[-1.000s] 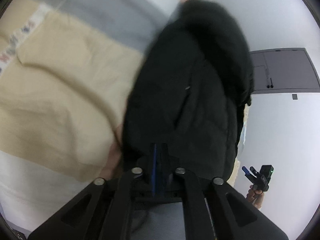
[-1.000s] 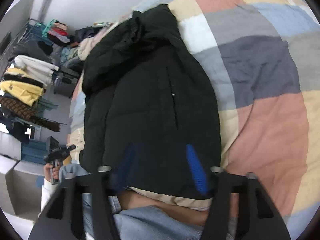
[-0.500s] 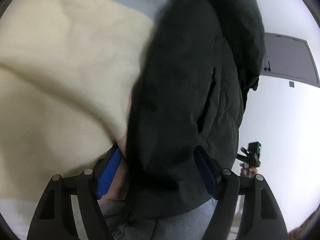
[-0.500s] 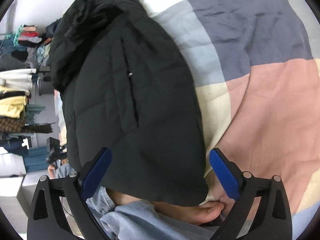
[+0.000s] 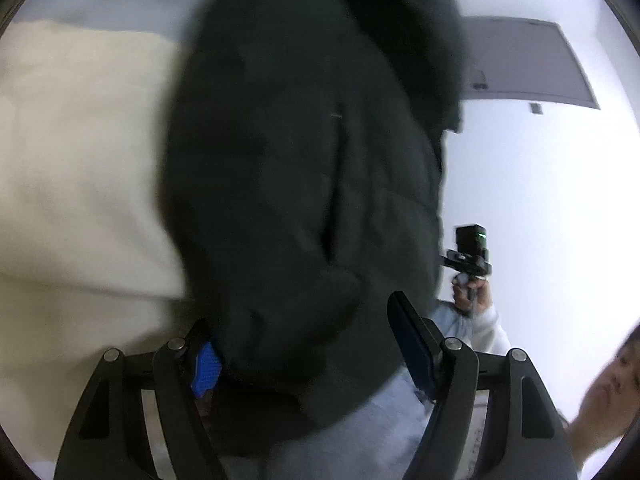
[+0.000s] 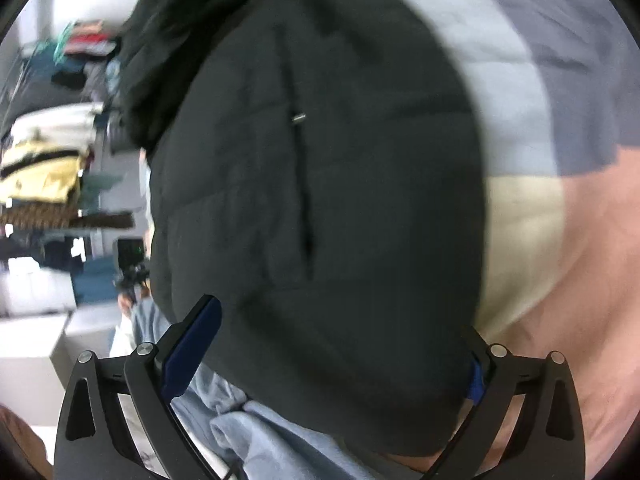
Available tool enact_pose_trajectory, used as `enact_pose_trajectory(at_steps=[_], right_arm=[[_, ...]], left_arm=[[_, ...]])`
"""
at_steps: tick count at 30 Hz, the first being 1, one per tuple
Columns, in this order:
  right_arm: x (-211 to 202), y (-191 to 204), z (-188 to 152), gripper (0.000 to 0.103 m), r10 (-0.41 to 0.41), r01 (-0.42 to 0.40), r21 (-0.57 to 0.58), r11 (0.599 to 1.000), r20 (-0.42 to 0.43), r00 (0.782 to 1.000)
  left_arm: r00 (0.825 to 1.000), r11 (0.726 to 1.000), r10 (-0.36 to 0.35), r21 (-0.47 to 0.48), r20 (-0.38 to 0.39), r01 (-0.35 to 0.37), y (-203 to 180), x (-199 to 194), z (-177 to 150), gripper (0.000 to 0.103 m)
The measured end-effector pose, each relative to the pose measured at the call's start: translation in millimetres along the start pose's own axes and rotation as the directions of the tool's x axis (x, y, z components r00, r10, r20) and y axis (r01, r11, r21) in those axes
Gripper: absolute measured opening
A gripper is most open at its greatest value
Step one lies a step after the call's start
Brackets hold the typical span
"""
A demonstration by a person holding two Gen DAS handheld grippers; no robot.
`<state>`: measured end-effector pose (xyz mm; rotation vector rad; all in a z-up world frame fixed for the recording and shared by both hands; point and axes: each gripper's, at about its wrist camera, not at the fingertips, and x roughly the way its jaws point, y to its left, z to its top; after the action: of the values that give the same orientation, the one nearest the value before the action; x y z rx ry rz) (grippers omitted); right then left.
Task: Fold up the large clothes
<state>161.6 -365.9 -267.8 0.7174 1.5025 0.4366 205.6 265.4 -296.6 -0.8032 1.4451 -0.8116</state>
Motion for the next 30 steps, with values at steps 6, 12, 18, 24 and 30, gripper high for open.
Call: enact_pose_trajectory(at_steps=[6,12,18,24,30], right_arm=[[-5.2,4.6,-2.8,0.102,0.060,-0.060,-0.029,0.998,0.009,0.998],[13.8,-2.7,-0.4,0.102,-0.032,0.034,0.051,0.998,-0.042,0.999],[32.3,1.9,1.9,0.102,-0.054,0.058,0.032,0.998,-0.127,0.990],[27.3,37.9,-6.6,0.099,0.028,-0.044,-0.129,0.991,-0.119,0.993],[16.8,62.5,-11.4,0.034,-0.015,0.010,-0.223,0.975,-0.021,1.000]], left_arm=[[0.998,0.994,-0.062,0.086,-0.018,0.064,-31.2,2.6,3.6,0.073],[0.991,0.995,0.089,-0.030,-0.096,-0.092,-0.1,24.4,17.2,0.073],[0.969,0.992,0.121,-0.016,-0.215,-0.127,1.6,42.8,23.6,0.072],[0.948,0.986,0.164,0.073,-0.273,-0.150,-32.7,57.9,30.1,0.065],[0.942,0.966,0.257,0.036,-0.218,-0.255,-49.1,60.1,35.5,0.031]])
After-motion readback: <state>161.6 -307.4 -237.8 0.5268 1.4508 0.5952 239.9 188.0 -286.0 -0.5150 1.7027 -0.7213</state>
